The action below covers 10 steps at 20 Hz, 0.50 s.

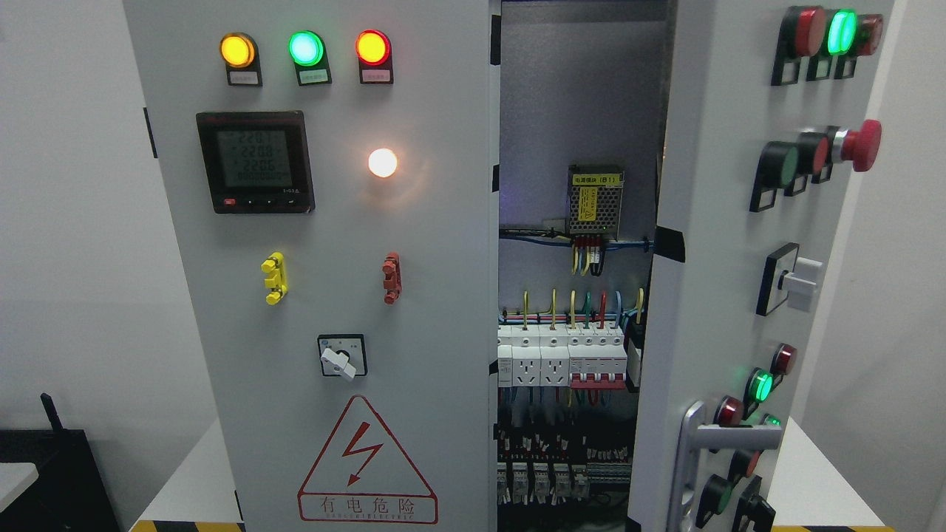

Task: Open door with both hands

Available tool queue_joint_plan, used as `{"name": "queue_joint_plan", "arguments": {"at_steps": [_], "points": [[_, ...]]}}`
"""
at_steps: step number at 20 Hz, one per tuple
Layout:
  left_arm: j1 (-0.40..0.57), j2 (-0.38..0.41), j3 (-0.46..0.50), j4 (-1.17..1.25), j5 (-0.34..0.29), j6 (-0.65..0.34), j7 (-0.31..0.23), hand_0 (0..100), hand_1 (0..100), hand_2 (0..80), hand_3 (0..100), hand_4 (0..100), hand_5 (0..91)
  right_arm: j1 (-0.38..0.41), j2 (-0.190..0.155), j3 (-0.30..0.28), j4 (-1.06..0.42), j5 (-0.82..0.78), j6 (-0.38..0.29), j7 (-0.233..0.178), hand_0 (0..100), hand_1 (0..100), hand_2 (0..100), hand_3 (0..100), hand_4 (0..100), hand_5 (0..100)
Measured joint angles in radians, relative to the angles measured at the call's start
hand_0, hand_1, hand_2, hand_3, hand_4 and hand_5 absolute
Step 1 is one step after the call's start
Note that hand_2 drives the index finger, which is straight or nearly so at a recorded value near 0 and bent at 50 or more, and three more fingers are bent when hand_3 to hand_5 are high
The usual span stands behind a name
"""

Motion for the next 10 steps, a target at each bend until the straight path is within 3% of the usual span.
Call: {"name": "queue_joint_plan", "arguments": {"at_steps": [10], "points": [[0.000, 0.001, -0.001, -0.005, 0.000, -0.006, 0.000, 0, 0, 0.0, 0, 3, 0.0, 0.000, 0.000, 0.000, 0.000, 0.000, 0.000, 0.000, 11, 0, 0, 0, 0, 0]]}}
